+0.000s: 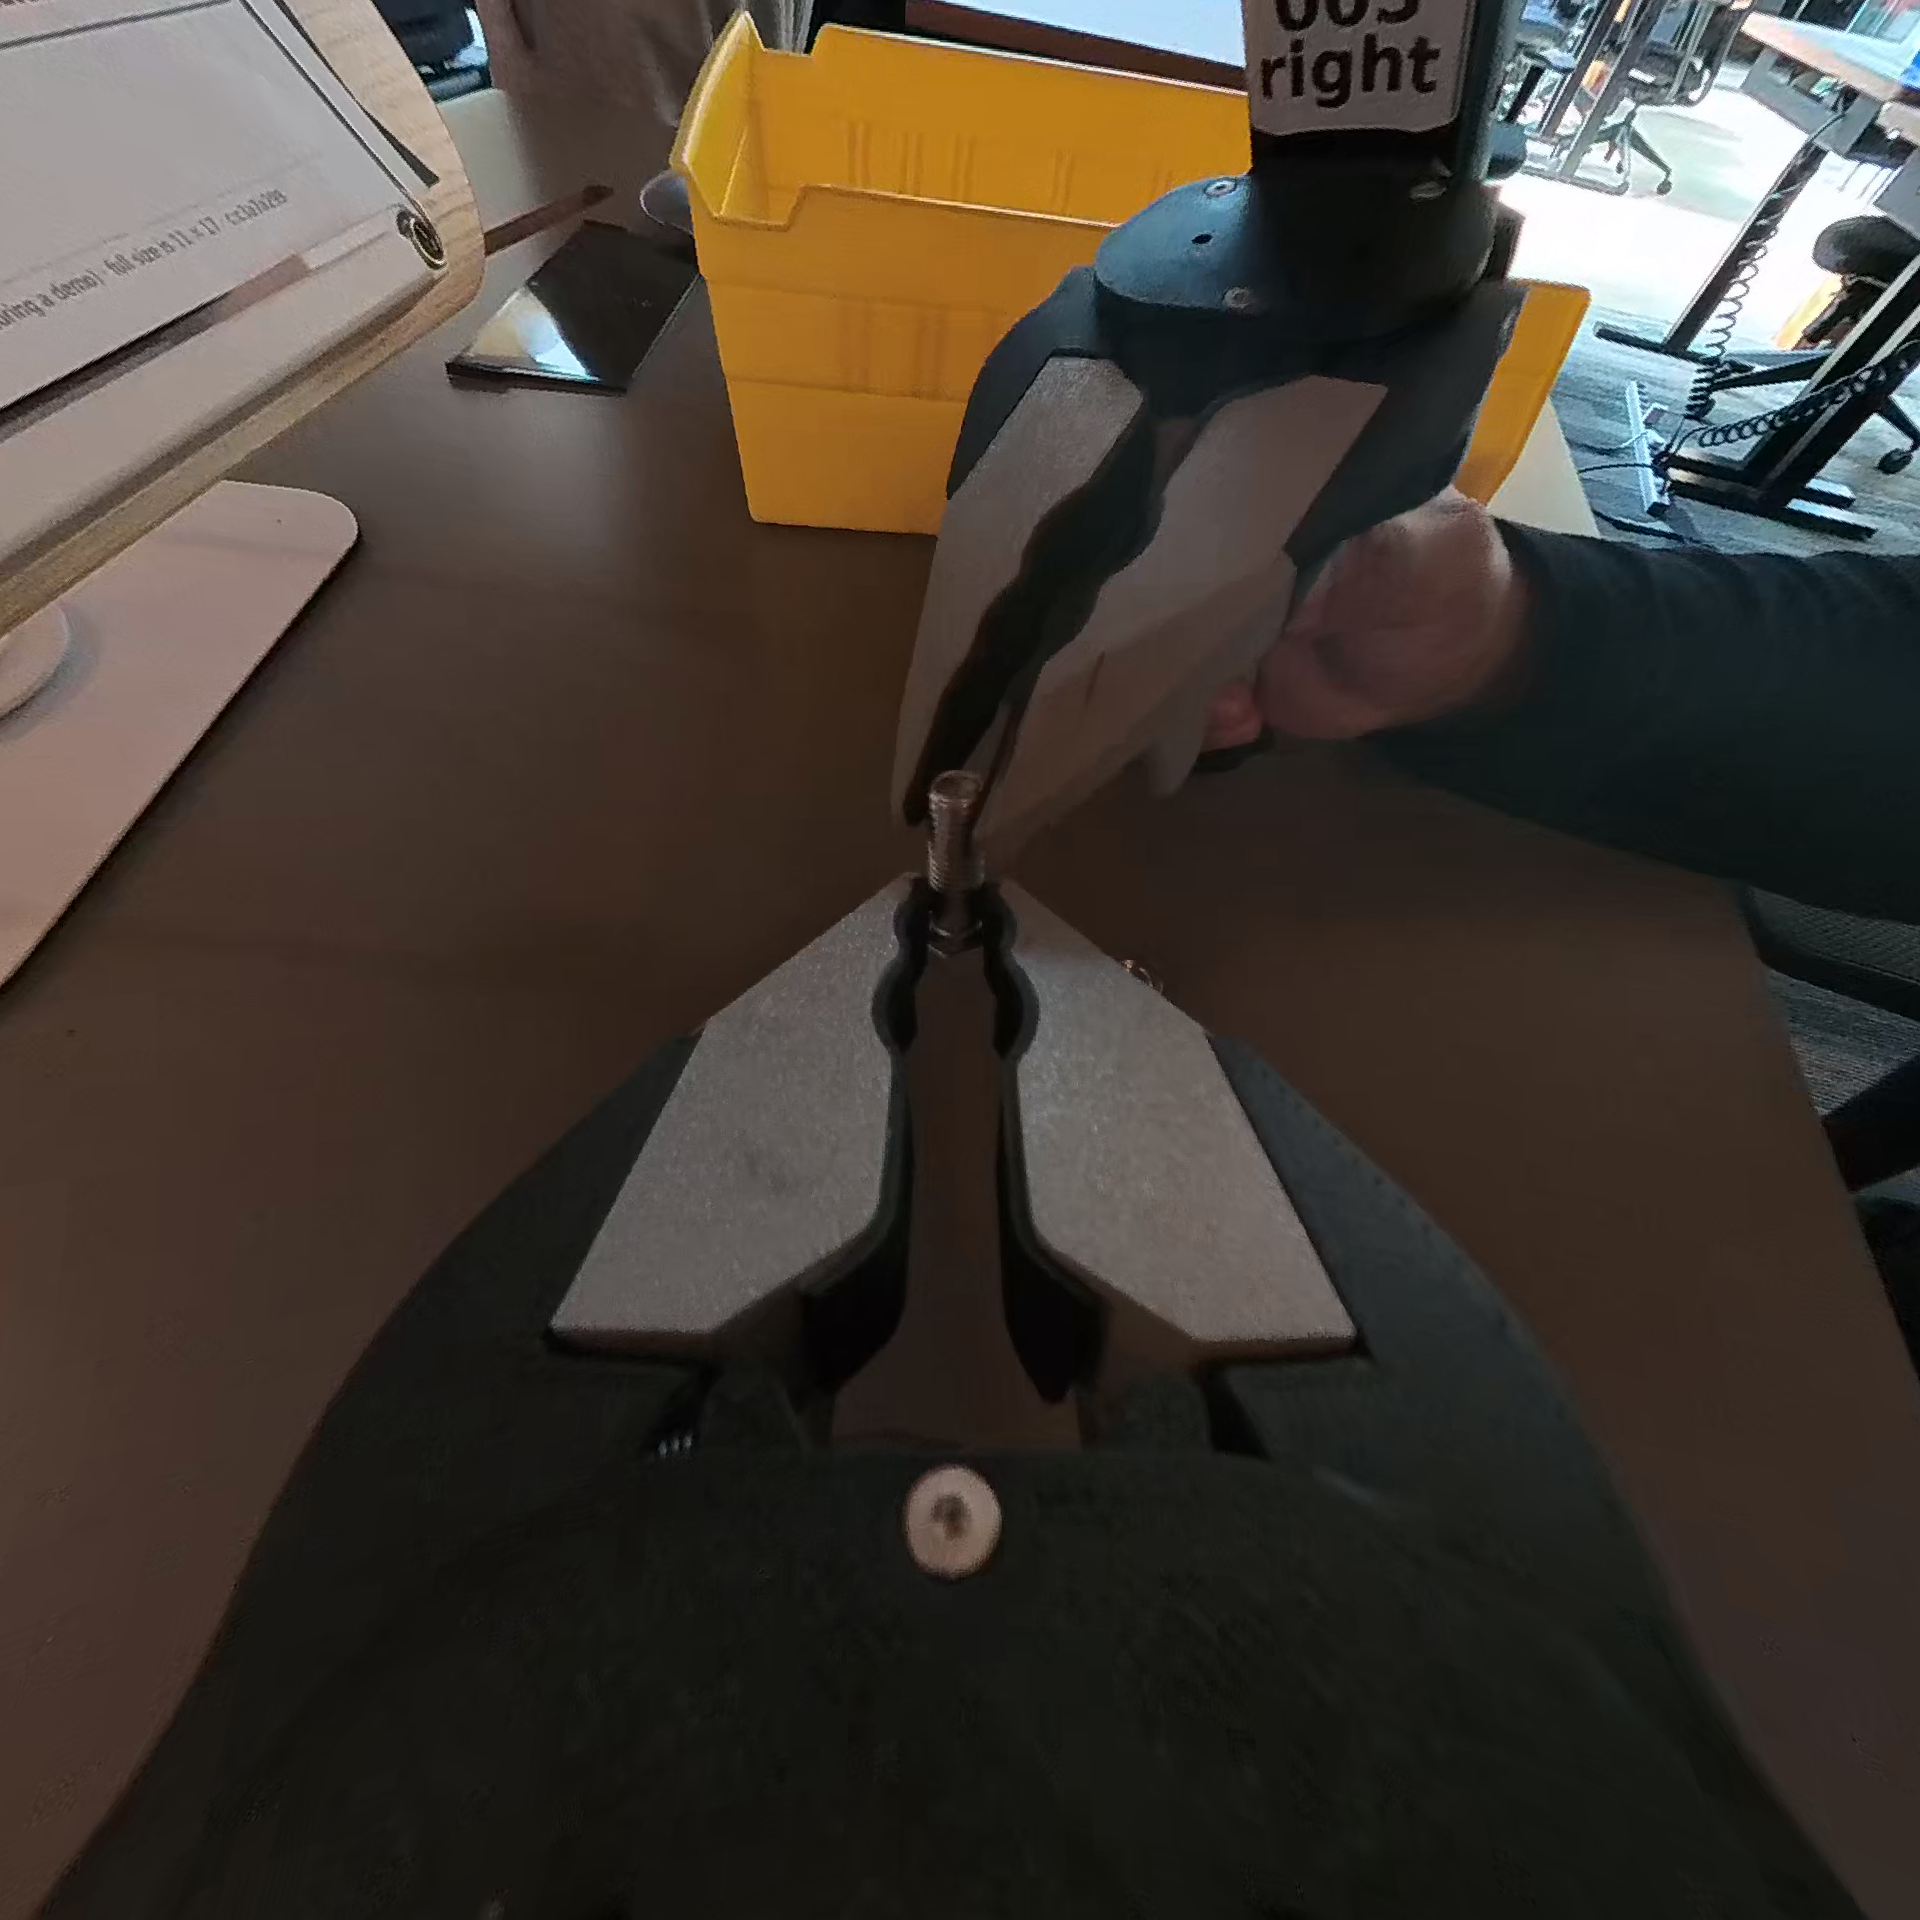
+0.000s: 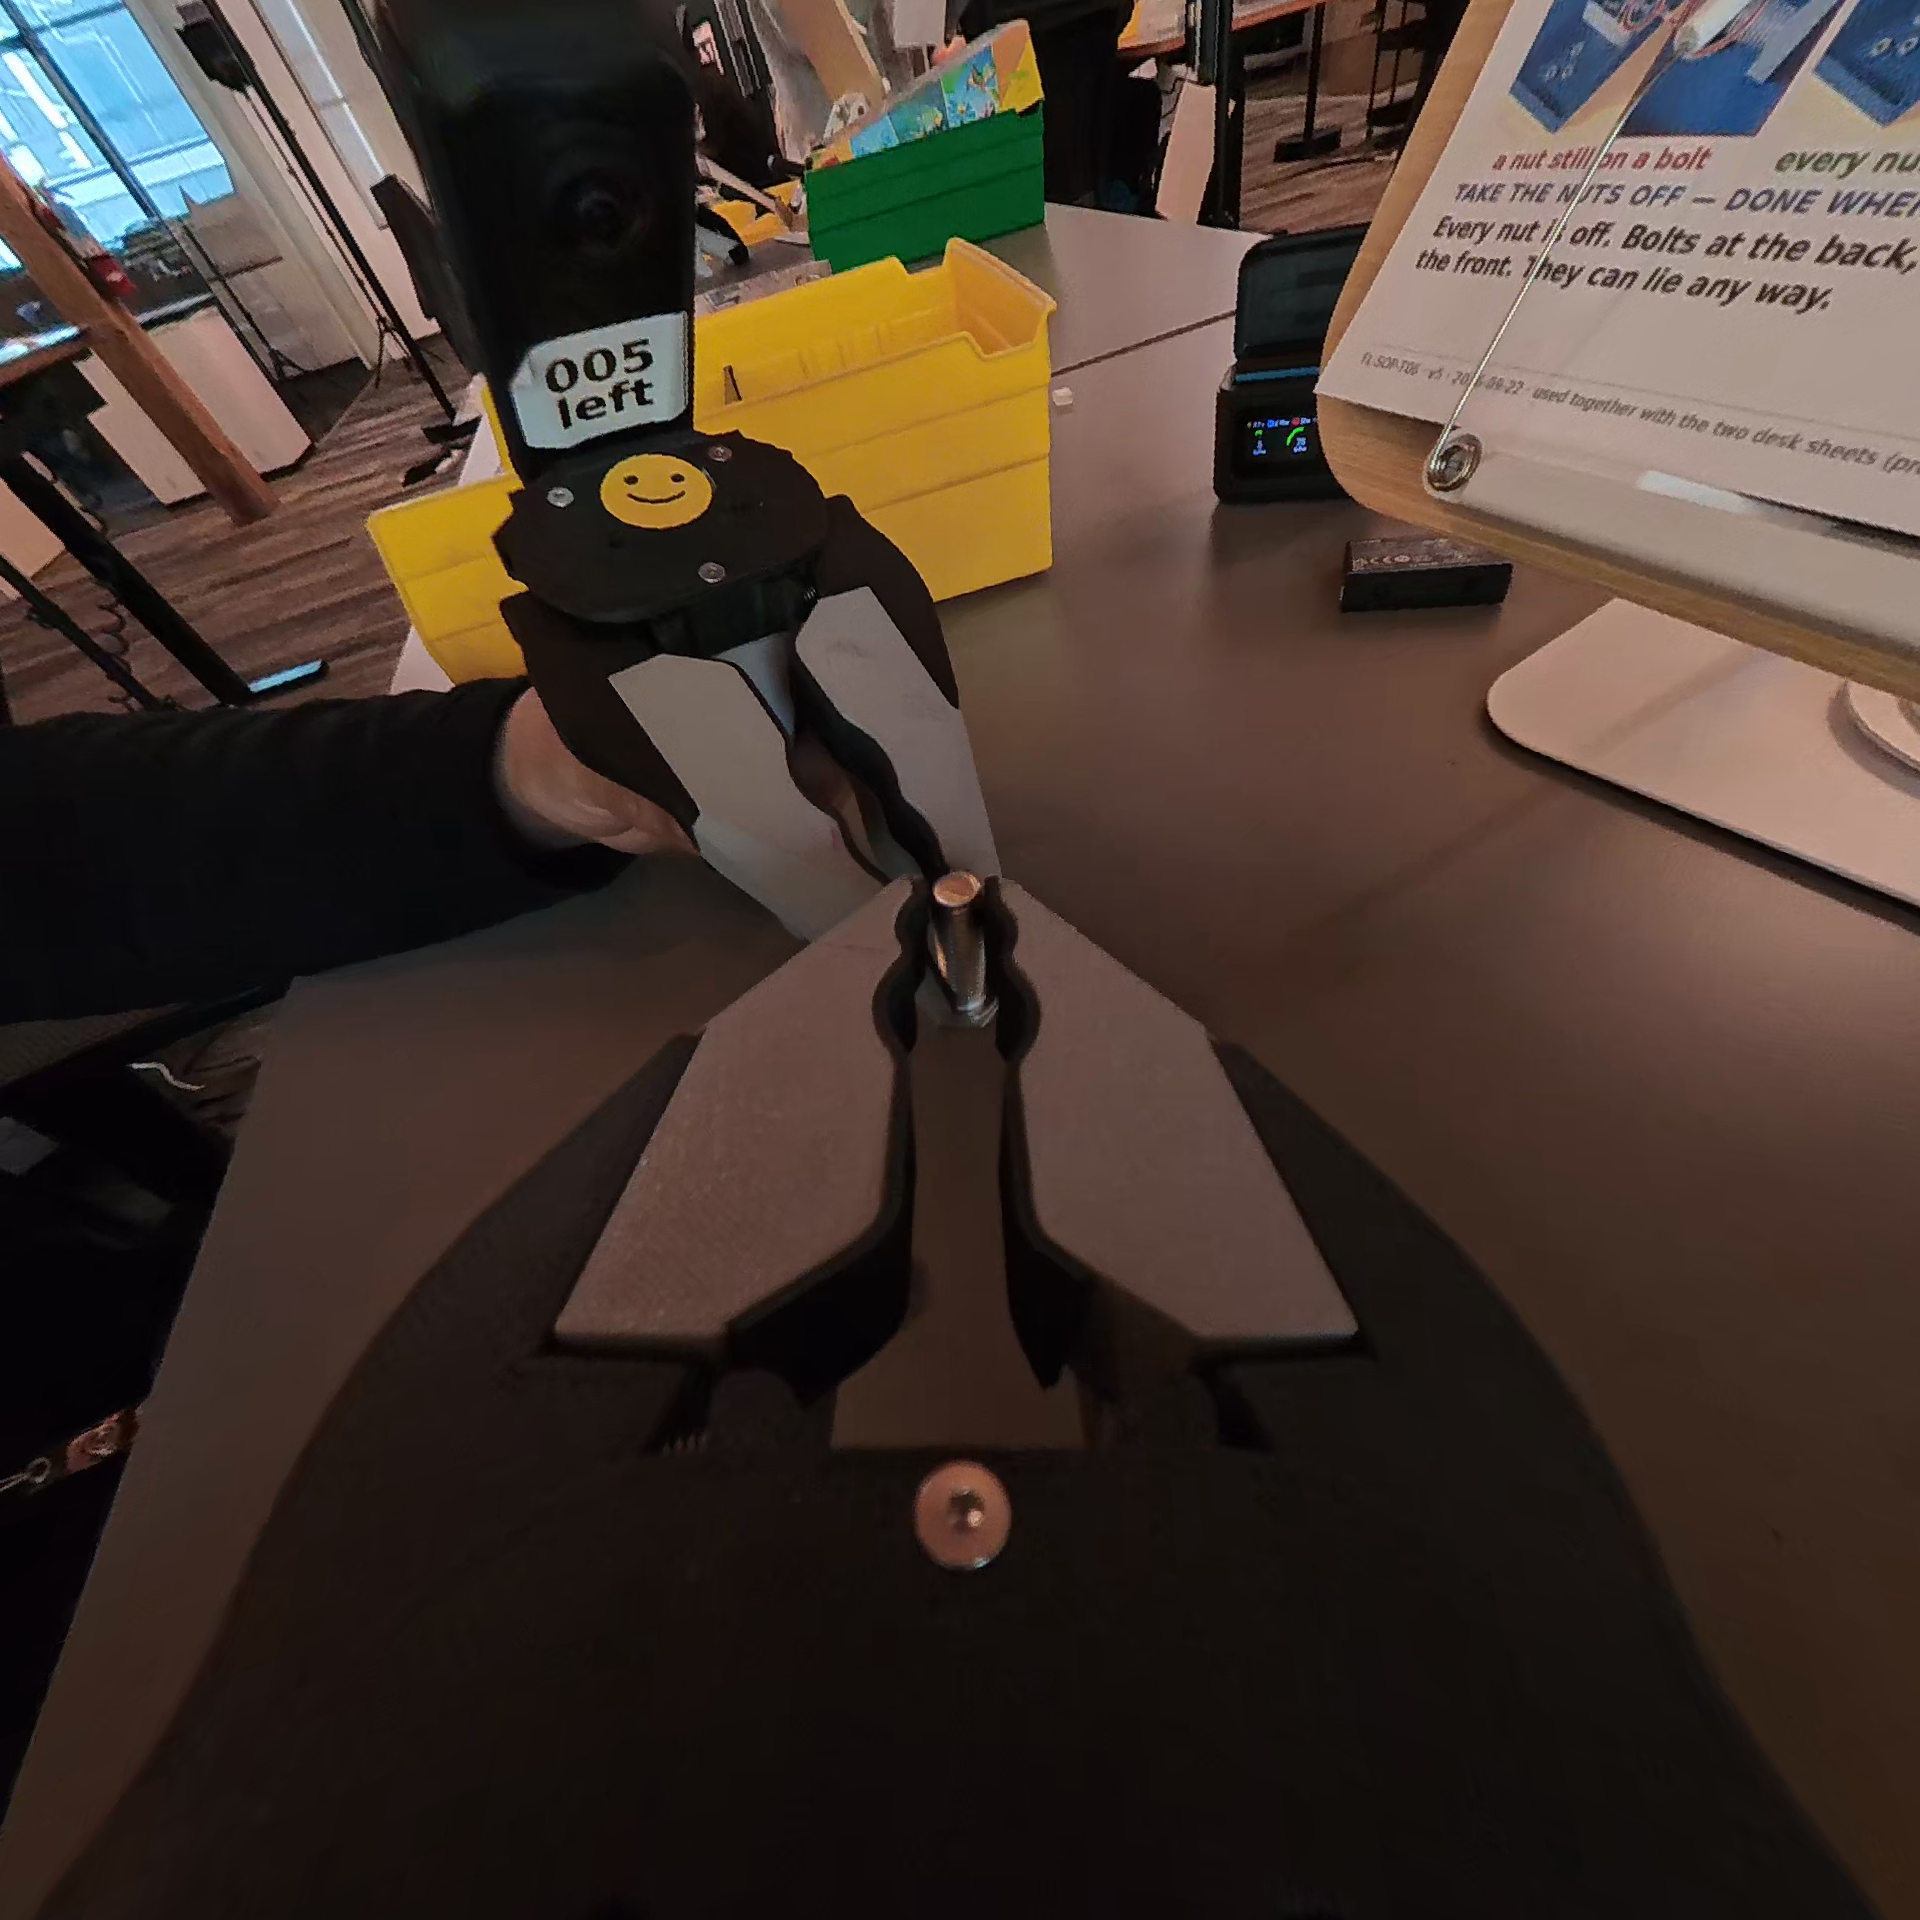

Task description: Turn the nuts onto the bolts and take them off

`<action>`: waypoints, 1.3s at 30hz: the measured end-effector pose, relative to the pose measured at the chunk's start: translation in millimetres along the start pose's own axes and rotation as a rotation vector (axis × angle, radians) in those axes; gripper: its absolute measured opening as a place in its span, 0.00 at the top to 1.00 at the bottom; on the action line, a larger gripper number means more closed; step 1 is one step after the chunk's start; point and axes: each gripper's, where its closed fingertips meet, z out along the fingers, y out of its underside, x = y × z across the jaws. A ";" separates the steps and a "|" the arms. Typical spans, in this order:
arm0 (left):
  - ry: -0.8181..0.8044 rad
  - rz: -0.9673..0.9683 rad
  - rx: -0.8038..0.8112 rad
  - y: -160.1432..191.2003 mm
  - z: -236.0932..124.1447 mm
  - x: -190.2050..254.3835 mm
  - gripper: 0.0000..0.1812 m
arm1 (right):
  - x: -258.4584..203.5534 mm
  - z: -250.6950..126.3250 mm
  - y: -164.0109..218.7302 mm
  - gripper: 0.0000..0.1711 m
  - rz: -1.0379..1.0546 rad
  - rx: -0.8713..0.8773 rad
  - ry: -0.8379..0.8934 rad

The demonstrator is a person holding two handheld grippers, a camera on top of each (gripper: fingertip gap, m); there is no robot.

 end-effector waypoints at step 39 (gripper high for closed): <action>-0.068 -0.061 0.093 -10.5 -11.1 -18.2 0.96 | 4.5 -4.4 -6.2 0.96 0.027 0.045 0.009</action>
